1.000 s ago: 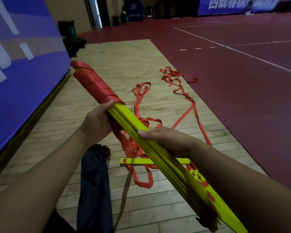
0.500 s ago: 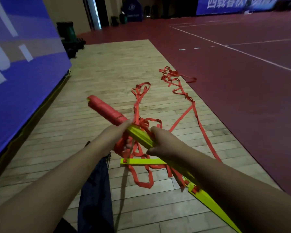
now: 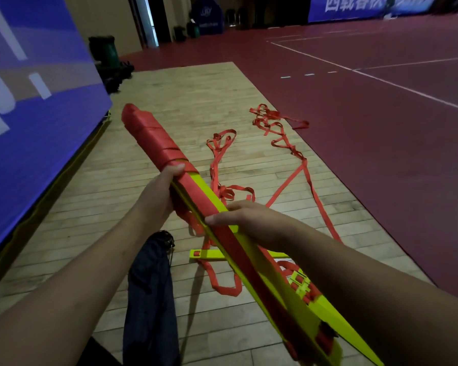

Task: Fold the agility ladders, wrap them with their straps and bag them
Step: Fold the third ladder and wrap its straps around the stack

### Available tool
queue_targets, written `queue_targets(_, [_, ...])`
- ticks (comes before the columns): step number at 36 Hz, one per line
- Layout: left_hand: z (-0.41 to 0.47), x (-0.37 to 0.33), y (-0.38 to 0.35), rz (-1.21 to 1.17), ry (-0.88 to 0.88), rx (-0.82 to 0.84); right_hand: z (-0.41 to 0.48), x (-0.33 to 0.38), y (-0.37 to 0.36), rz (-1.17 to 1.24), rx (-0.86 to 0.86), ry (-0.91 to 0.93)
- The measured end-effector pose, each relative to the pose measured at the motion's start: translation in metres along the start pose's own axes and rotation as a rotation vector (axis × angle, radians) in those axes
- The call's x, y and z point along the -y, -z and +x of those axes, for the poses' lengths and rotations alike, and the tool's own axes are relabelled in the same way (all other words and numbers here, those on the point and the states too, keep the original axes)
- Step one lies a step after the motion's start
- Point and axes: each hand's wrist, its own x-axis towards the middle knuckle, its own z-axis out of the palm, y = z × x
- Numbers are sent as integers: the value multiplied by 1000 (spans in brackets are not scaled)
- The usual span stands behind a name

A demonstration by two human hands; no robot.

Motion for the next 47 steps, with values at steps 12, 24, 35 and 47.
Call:
queue_targets(12, [-6,3,-14,442,141,138,-3,-3,-3,-311,-211,59])
queue_targets(24, [-11,7,-24,181,-84,-94,2,3,-16,-368,-233,63])
queue_targets(35, [-13,-5,-9,-45,-276,172,-4,2,-1,94,150,11])
queue_targets(47, [-3,-17,17,710,149,175,-5,-7,-8,-120,-121,103])
